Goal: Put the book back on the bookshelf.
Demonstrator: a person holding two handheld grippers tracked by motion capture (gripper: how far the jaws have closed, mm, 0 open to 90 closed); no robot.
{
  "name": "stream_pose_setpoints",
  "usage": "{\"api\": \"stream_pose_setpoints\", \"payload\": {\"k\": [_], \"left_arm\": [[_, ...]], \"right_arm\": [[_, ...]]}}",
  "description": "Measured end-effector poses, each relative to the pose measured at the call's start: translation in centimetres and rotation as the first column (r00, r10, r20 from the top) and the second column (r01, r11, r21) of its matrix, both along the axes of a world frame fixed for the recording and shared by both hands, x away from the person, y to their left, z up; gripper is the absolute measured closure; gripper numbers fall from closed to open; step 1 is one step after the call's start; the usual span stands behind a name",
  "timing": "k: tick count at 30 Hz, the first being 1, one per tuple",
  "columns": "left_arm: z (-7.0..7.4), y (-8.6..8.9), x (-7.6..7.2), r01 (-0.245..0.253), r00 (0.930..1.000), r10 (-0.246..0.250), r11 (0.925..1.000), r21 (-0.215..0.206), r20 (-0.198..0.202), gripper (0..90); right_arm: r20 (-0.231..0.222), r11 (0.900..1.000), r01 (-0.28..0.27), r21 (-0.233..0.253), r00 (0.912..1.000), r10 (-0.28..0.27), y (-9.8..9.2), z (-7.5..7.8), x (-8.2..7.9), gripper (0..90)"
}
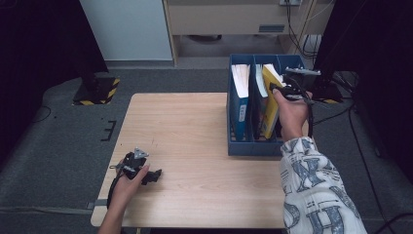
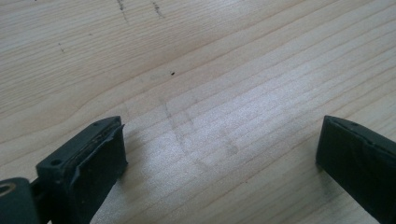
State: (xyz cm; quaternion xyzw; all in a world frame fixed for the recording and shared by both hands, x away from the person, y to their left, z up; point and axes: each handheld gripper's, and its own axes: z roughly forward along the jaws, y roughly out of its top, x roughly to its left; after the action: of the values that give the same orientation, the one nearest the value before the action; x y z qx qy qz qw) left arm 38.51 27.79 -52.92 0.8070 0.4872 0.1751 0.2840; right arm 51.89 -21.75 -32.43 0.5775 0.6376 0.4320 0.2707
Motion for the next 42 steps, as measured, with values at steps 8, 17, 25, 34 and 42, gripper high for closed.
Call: {"api": "stream_pose_setpoints", "payload": {"k": [8,17,25,34,42], "left_arm": [[0.0,-0.1,0.0,0.001,1.0,-0.001,1.0,-0.001,-0.002,0.7],[0.0,0.0,0.0,0.005,1.0,-0.005,1.0,0.003,-0.004,0.7],[0.0,0.0,0.0,0.007,1.0,-0.007,1.0,0.004,-0.004,0.7],[0.0,-0.1,0.1,0.009,1.0,-0.009,1.0,0.004,-0.004,0.7],[0.0,-0.1,0.1,0.013,0.9999,-0.013,0.9999,0.005,-0.004,0.7]], "right_arm": [[-0.021,1.0,0.005,0.017,0.9998,-0.005,-0.2,-1.4,0.3,74.8],[-0.029,1.0,0.003,0.01,0.9996,-0.003,-0.1,-2.8,0.5,74.8],[-0.037,1.0,0.009,0.015,0.9993,-0.008,-0.3,-3.4,0.7,74.8],[-0.051,1.0,0.005,0.008,0.9987,-0.004,-0.2,-3.9,0.7,74.7],[-0.063,1.0,0.0,0.003,0.998,0.0,-0.3,-4.2,0.8,74.7]]}}
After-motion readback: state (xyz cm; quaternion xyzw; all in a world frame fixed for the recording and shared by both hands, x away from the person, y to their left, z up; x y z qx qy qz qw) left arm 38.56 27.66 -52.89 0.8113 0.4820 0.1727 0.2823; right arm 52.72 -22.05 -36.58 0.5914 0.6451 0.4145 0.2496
